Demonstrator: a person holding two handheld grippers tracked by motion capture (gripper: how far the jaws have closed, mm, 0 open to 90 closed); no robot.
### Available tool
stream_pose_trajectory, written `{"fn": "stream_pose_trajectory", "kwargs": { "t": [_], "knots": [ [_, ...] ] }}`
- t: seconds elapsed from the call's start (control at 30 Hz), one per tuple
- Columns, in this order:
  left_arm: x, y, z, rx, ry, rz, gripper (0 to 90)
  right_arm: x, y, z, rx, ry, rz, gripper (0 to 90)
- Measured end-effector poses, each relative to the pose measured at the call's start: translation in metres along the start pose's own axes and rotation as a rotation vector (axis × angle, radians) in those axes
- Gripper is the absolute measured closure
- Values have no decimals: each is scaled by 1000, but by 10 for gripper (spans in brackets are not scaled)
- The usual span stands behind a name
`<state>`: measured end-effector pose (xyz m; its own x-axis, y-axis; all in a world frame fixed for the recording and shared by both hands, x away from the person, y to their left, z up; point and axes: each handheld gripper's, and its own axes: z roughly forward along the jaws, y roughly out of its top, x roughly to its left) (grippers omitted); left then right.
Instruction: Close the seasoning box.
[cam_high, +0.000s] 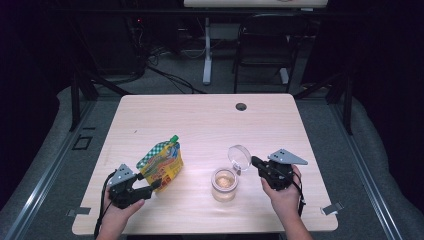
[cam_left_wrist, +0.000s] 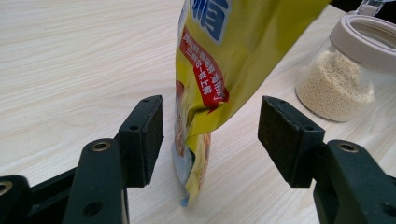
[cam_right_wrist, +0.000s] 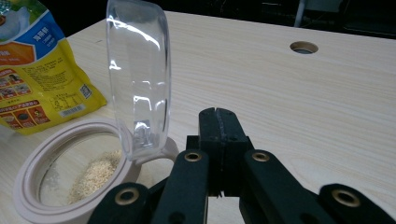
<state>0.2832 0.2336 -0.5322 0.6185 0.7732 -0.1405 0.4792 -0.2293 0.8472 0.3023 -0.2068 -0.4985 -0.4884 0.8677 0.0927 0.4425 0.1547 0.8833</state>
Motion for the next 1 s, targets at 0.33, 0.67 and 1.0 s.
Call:
{"fn": "stream_pose_trajectory", "kwargs": {
  "t": [0.33, 0.67, 1.0],
  "knots": [
    [-1, 0, 1, -2, 2, -1, 413, 10, 0, -2, -2, 24, -30, 899],
    [0, 0, 2, 7, -5, 4, 413, 17, 0, -3, -4, 48, -47, 894],
    [-4, -1, 6, 15, -11, 18, 412, 35, -3, 4, 24, 90, -102, 889]
  ]
}}
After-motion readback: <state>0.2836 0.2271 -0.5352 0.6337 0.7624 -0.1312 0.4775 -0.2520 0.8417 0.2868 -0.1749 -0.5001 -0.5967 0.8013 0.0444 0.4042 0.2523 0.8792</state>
